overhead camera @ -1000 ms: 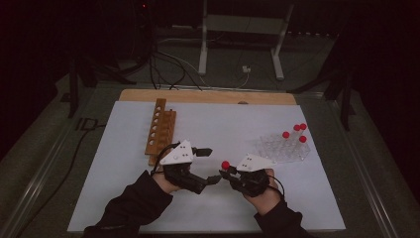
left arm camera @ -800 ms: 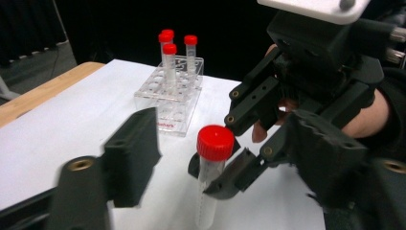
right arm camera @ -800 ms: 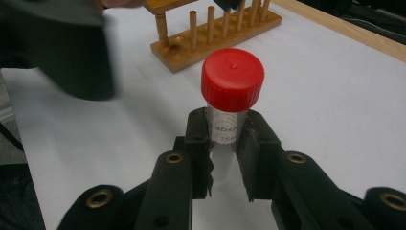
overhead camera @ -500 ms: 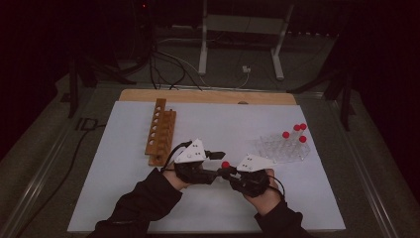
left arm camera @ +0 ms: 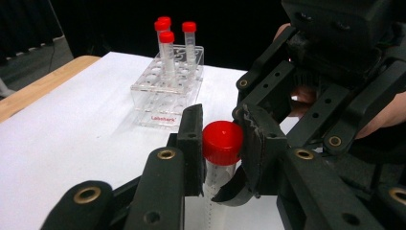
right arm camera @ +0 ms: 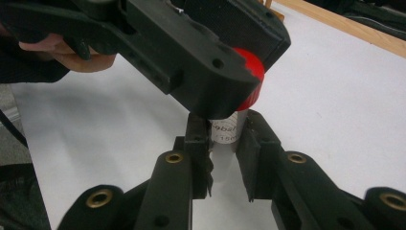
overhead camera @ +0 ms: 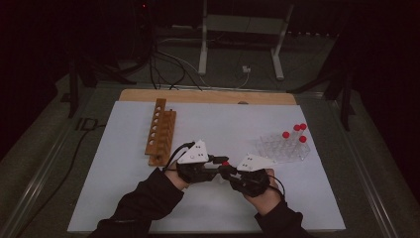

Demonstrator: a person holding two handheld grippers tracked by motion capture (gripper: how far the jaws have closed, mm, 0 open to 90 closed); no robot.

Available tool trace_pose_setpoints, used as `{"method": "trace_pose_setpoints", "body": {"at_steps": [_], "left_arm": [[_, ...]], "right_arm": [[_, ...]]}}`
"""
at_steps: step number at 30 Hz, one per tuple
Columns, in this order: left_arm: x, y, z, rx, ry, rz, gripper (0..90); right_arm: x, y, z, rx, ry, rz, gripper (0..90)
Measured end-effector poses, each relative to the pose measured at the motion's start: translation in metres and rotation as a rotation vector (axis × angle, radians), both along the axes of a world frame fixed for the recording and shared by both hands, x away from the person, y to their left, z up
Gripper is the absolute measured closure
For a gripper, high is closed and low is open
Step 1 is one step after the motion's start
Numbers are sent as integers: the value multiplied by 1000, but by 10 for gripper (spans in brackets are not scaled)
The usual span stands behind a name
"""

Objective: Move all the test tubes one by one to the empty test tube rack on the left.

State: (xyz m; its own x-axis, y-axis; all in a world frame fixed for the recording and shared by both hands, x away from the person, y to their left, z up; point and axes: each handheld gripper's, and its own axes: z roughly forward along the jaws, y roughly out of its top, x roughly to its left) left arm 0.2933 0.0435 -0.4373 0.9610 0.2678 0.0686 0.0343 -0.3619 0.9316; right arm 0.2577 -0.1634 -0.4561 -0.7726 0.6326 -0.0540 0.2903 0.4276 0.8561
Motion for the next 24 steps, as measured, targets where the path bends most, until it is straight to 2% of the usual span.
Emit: {"method": "trace_pose_setpoints", "body": {"at_steps": [5,7,9,16,21,24], "left_arm": [[0,0,2,6,-5,7,724],[1,3,4,6,-10,19,724],[2,7,6,4,-13,30,724],[6,23,11,-7,-24,77,725],[8,35,15,-14,-39,113,725],[11,42,17,-14,-45,139,725]], "right_arm": [[1,-1,0,14,-1,2,713],[1,-1,-1,23,4,-3,622],[1,-3,-1,27,-2,-13,586],[1,-11,-1,46,-5,-52,350],[1,-17,-1,74,-6,-71,126],[0,-20,1,82,-2,-87,35]]}}
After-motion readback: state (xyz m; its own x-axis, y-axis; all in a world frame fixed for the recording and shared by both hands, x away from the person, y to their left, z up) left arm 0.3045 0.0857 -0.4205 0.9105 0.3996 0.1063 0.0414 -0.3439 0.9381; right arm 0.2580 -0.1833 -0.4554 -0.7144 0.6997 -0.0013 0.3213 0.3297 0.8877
